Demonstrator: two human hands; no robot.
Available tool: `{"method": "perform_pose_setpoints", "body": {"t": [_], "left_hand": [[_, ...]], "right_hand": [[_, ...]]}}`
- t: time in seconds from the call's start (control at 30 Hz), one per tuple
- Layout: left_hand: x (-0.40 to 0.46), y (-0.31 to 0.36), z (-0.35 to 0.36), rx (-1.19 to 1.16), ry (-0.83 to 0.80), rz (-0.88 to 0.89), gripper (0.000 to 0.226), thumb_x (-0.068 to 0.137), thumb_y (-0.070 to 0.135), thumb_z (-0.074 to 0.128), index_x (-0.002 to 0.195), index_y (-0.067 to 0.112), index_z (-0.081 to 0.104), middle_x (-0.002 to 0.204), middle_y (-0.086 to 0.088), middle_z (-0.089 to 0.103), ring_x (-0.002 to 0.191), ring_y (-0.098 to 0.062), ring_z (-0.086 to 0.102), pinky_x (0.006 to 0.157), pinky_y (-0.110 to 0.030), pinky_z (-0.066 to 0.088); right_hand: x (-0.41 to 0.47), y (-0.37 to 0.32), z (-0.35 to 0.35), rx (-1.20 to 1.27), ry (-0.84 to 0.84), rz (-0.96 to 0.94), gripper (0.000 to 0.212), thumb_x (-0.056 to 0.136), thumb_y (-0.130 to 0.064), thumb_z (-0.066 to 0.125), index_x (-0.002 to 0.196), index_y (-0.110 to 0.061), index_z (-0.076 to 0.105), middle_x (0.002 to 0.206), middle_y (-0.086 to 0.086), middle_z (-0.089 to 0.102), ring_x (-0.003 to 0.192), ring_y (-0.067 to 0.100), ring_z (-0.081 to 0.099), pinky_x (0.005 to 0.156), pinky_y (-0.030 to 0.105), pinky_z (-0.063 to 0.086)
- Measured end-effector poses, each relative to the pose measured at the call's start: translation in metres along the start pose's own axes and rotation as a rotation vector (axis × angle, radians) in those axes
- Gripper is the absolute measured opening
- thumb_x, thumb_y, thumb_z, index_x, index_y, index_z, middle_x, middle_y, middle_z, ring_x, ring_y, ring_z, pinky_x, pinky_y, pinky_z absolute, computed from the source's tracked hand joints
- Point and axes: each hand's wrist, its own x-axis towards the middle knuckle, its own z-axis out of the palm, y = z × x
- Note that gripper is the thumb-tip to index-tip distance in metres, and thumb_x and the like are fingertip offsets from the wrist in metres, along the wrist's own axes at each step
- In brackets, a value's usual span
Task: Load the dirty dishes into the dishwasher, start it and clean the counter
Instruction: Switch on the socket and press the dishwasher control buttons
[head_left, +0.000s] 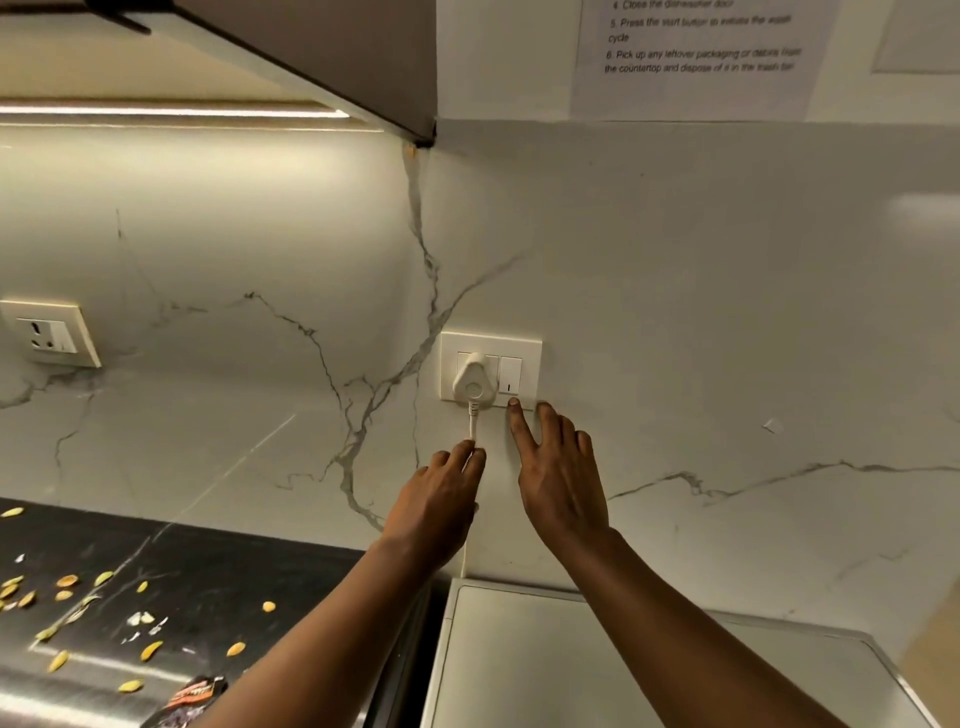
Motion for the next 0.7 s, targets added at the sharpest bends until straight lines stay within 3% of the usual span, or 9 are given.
{"method": "perform_pose_setpoints", "body": {"t": [0.5,0.7], "left_hand": [[-0.005,-0.001,0.013,-0.002,0.043,0.029,0.059,0.096,0.019,0.052,0.148,0.019,0.023,0.159,-0.010,0.011,0.136,-0.024,0.034,0.104,-0.030,0.039],[-0.009,-0.002,0.015,0.002,0.022,0.027,0.060,0.096,0.017,0.052,0.149,0.020,0.023,0.160,-0.009,0.005,0.133,-0.023,0.035,0.102,-0.029,0.041]], "right_hand": [[0.007,0.003,0.005,0.024,0.065,0.031,0.078,0.072,-0.012,0.082,0.142,-0.009,0.047,0.119,0.022,0.057,0.087,0.028,0.062,0.070,0.035,0.054],[0.004,0.001,0.008,0.034,0.054,0.048,0.090,0.067,-0.006,0.085,0.146,-0.010,0.041,0.126,0.022,0.053,0.094,0.029,0.061,0.072,0.036,0.056]]}}
